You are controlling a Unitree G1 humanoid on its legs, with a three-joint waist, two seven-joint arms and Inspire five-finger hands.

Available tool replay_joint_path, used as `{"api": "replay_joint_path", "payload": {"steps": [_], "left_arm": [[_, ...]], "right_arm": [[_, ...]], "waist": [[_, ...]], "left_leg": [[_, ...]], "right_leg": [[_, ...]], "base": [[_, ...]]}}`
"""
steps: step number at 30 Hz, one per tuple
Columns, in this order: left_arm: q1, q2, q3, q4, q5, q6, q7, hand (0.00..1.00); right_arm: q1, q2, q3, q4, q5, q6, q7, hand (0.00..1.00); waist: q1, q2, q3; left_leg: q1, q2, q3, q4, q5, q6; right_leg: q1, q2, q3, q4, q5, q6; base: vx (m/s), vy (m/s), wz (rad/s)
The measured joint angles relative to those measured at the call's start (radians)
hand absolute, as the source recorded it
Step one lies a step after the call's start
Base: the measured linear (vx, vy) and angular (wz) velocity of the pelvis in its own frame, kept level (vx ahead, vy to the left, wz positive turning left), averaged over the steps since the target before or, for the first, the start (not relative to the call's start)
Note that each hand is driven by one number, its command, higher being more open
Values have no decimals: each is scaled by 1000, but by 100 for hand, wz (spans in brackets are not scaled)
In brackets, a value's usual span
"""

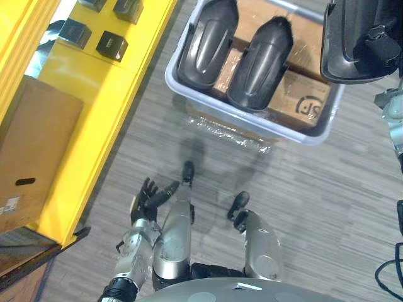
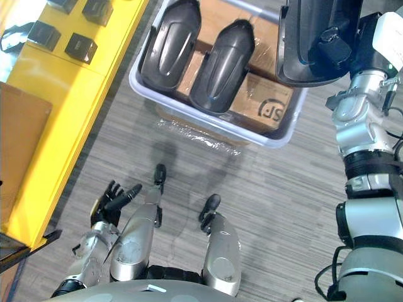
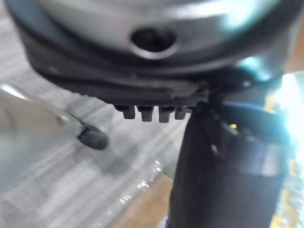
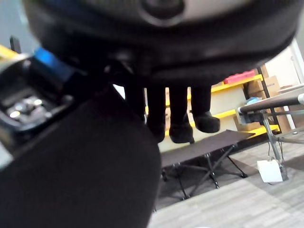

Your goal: Walk over and take three plastic housings, then place them on the shelf

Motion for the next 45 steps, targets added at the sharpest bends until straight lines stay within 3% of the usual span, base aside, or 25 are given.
{"api": "replay_joint_path", "payload": {"steps": [3, 7, 11, 16, 20, 22, 25, 35, 45], "left_arm": [[15, 10, 35, -148, 47, -19, 24, 100], [25, 7, 73, -314, 82, -16, 32, 100], [-4, -8, 97, -476, 81, -15, 12, 100], [-75, -43, 76, -556, 78, 6, -8, 100], [-112, -41, 6, -572, 56, 79, -63, 100], [-139, -41, -42, -573, 5, 144, -116, 100], [-166, -40, -61, -575, -8, 204, -146, 100], [-218, 7, -61, -575, -93, 295, -222, 100], [-270, 7, -56, -571, -220, 340, -273, 100]], "right_arm": [[112, 70, -67, -106, -74, -12, -78, 0], [256, 160, -125, -227, -135, -16, -113, 0], [321, 234, -139, -305, -222, -30, -116, 0], [327, 274, -136, -419, -274, -82, -133, 0], [316, 321, -104, -459, -330, -121, -133, 0], [310, 350, -74, -463, -345, -130, -132, 0], [293, 387, -27, -464, -346, -144, -111, 0], [284, 429, 79, -464, -385, -175, -18, 0], [253, 472, 162, -404, -422, -242, 48, 0]], "waist": [[-14, -29, -46], [-32, -41, -106], [-52, -33, -182], [-50, 6, -247], [-59, 27, -314], [-67, 42, -341], [-84, 51, -356], [-79, 53, -393], [-84, 56, -415]], "left_leg": [[13, 2, 13, -4, -30, -5], [39, -9, 24, -4, -45, 5], [73, -33, 46, -1, -36, 16], [112, -37, 55, -1, -36, 15], [131, -31, 75, -4, -38, 14], [145, -23, 88, -6, -61, 6], [147, -12, 111, -6, -79, 3], [146, -5, 126, -6, -74, 1], [152, -16, 118, -6, -51, 13]], "right_leg": [[31, 11, 4, -53, 12, 15], [95, 17, -5, -142, 50, 28], [182, 15, -23, -243, 83, 49], [241, 15, -32, -292, 102, 54], [249, 17, -17, -294, 106, 51], [258, 26, -8, -306, 115, 49], [257, 42, 11, -332, 134, 43], [272, 56, 5, -397, 180, 27], [284, 49, 1, -396, 186, 34]], "base": [[58, -32, -10], [128, -10, -3], [141, -9, 11], [49, -10, -1], [-36, -1, -15], [-86, 24, -17], [-118, 40, -22], [-22, 5, -6], [14, 1, 0]]}}
